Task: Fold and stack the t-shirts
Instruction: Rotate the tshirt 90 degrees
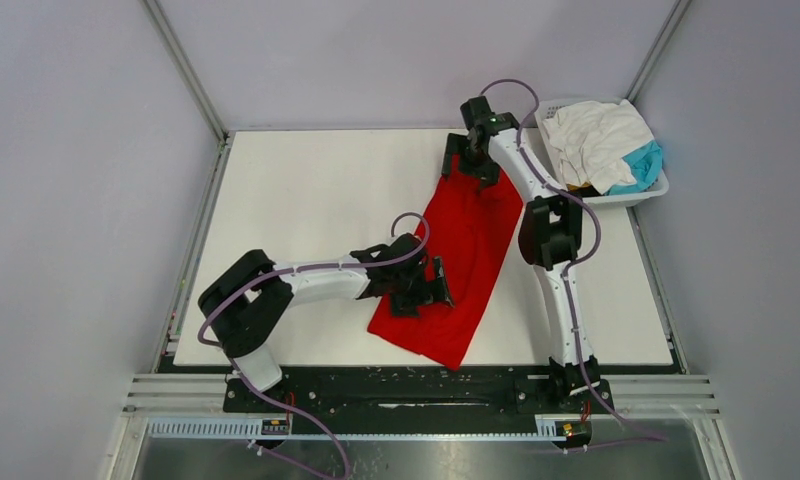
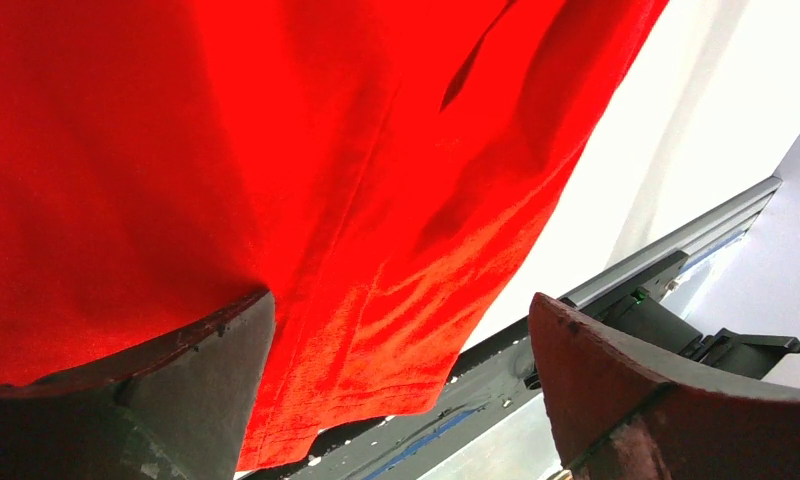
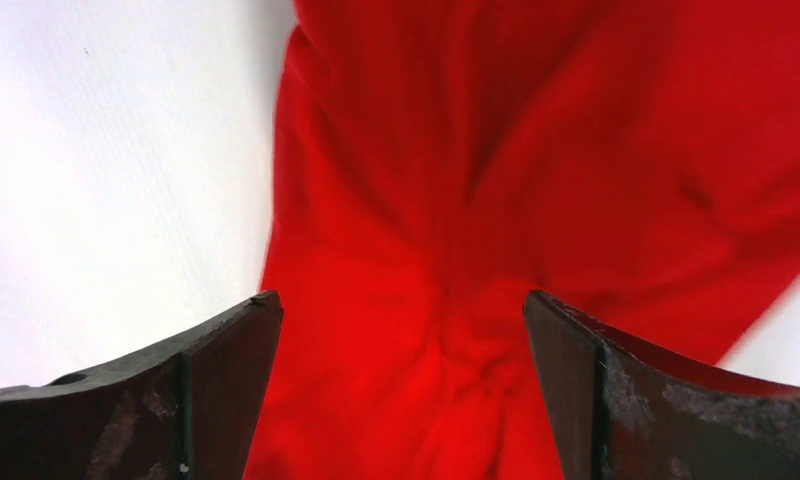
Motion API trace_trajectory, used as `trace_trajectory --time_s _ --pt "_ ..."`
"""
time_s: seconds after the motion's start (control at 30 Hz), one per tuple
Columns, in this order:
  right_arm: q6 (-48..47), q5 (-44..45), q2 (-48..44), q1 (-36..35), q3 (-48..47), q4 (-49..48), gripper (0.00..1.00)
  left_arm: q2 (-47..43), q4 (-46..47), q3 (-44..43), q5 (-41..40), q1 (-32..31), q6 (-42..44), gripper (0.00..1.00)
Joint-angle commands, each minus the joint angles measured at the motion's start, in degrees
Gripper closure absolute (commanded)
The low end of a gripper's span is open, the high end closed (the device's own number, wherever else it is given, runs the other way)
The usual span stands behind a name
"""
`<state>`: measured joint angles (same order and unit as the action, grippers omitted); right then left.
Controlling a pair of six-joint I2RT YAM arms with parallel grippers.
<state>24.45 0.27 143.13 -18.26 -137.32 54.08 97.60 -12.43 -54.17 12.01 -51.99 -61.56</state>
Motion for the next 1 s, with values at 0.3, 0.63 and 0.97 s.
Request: trace_trajectory --time_s 0.3,0.63,0.97 --pt "-0.4 -2.81 -19.2 8.41 22.34 -7.09 0.01 -1.56 -8.03 -1.86 -5.44 -2.57 4.74 0.01" --pt "7.49 -5.7 -11.6 11.74 18.94 -9.75 0.21 0.89 -8.67 -2.11 -4.42 -2.97 5.54 0.01" --pt "12.37 -8.03 -7.47 12.11 20.04 -12.04 0.31 1.1 -10.71 -3.02 -5.64 -2.95 6.31 0.01"
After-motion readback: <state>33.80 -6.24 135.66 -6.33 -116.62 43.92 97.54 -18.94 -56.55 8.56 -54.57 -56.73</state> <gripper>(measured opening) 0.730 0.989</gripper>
